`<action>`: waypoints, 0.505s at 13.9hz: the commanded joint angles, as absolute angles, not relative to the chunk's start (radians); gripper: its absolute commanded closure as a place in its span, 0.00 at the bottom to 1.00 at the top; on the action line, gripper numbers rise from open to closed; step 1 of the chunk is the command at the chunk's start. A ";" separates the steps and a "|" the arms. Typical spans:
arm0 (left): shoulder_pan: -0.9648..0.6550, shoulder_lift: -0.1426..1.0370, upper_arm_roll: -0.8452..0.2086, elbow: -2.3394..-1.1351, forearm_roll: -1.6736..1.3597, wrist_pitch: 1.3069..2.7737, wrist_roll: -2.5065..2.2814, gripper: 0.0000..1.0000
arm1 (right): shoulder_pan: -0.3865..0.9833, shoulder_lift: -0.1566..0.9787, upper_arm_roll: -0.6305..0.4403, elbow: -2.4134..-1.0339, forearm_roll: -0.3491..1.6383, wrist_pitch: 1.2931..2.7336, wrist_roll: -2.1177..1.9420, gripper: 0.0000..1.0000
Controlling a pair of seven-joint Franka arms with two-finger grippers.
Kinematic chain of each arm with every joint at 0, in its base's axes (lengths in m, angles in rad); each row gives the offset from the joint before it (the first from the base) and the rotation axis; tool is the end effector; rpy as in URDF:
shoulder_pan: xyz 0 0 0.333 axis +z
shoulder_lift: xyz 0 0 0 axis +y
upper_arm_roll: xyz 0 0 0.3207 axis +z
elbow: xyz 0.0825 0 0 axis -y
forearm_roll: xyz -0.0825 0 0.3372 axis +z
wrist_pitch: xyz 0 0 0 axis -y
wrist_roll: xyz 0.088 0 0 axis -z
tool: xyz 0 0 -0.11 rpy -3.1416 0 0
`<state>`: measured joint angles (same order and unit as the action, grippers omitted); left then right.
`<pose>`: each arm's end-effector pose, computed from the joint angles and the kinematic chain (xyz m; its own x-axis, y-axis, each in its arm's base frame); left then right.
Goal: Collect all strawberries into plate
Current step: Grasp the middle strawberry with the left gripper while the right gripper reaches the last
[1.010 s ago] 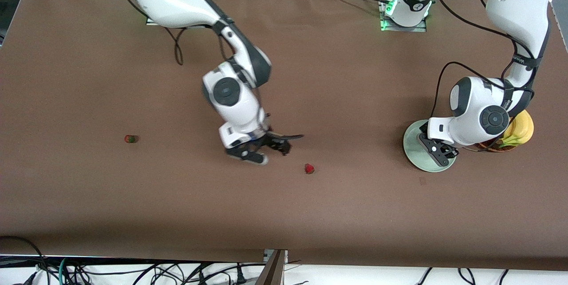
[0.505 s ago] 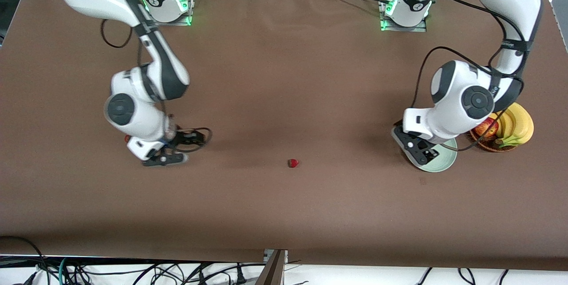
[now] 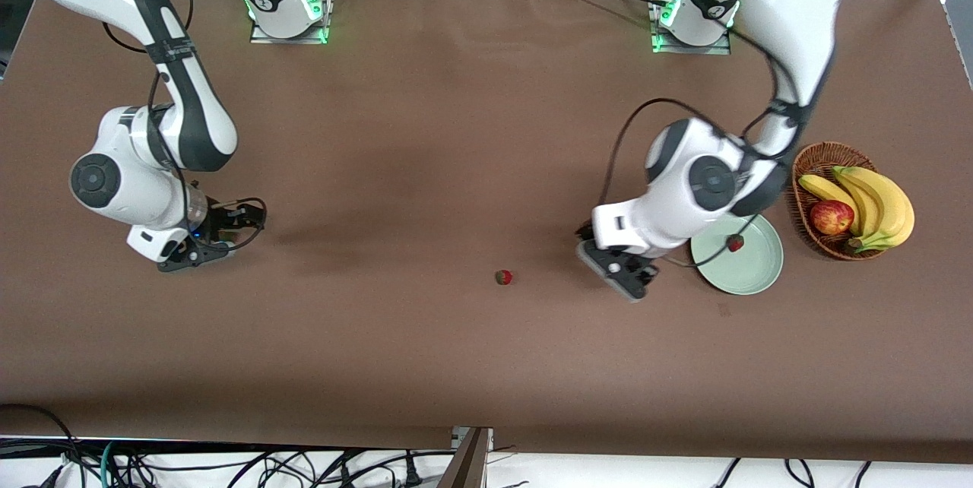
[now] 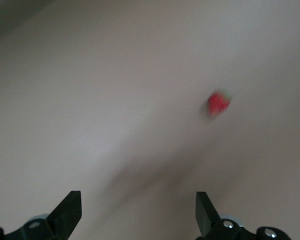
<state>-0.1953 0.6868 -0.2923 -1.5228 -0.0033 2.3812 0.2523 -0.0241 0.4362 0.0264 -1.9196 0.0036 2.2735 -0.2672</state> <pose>0.6304 -0.2881 0.3155 0.7807 -0.5818 0.2282 -0.6169 -0.7758 0.1326 0.5858 0.0005 0.2921 0.9620 0.2625 -0.0756 0.2605 -0.9648 -0.0349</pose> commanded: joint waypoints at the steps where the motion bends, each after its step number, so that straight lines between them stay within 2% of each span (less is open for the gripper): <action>1: -0.337 0.846 -0.207 -1.385 -0.008 2.512 0.106 0.00 | -0.032 0.460 -0.020 -1.948 -0.015 2.339 -0.310 0.00; 3: -0.400 0.885 -0.166 -1.387 -0.009 2.601 0.017 0.00 | -0.032 0.491 -0.038 -1.947 -0.035 2.377 -0.316 0.00; 6: -0.451 0.893 -0.150 -1.387 -0.008 2.627 -0.080 0.00 | -0.032 0.540 -0.052 -1.945 -0.038 2.457 -0.321 0.00; 7: -0.489 0.902 -0.108 -1.390 -0.008 2.687 -0.089 0.00 | -0.032 0.555 -0.054 -1.945 -0.038 2.480 -0.321 0.00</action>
<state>-0.4256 0.8859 -0.1725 -1.4204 -0.0033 2.6363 -0.0490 -0.0313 0.5372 -0.0484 -1.9359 -0.0259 2.4322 -0.3044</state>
